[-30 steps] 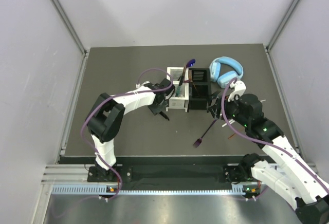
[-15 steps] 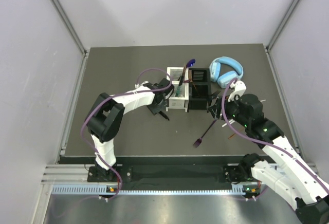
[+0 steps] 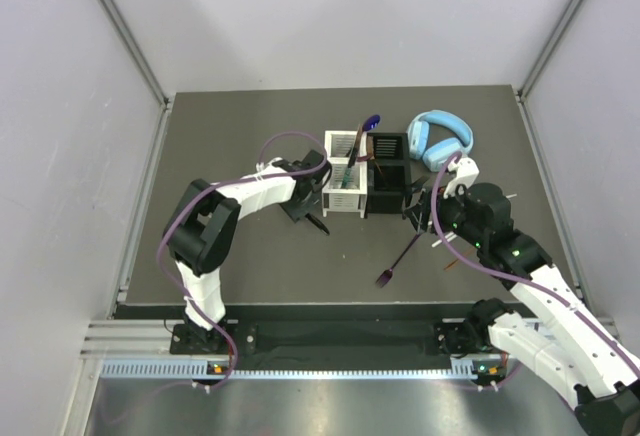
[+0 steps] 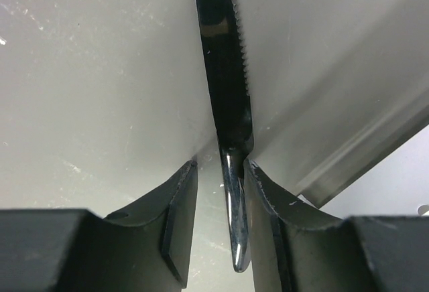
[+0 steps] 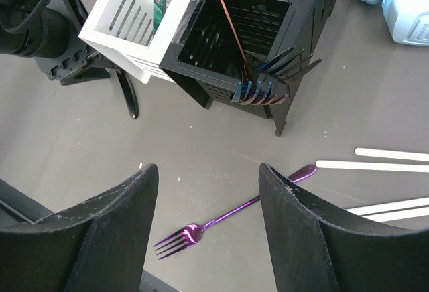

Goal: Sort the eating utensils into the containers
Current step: Move the knife to the center of the board.

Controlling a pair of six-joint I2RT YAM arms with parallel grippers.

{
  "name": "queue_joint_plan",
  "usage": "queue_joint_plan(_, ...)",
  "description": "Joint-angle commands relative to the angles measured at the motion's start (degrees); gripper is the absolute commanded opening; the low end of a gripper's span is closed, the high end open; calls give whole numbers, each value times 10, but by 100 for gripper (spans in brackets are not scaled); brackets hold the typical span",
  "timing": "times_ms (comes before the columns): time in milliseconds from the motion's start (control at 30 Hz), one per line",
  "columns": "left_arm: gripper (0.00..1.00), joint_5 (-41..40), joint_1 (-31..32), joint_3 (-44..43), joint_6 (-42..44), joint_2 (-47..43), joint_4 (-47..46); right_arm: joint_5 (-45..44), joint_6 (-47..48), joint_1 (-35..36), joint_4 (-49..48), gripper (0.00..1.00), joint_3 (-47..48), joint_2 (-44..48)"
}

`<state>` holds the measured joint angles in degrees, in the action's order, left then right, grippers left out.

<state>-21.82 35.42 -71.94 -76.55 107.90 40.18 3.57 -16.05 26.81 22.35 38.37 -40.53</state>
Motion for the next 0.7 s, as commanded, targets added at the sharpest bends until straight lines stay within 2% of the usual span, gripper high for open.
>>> queue_joint_plan(0,39,13,-5,5,13,20,-25,-1,5,-8,-13,62,7,9)
queue_joint_plan(267,37,35,-6,-22,27,69,2,-6,3,-9,-12,62,7,11)
queue_joint_plan(433,38,65,-7,10,22,63,-8,-8,5,-11,-10,62,7,16)
queue_joint_plan(667,39,86,-7,30,16,69,23,-9,5,-12,-7,62,8,20)
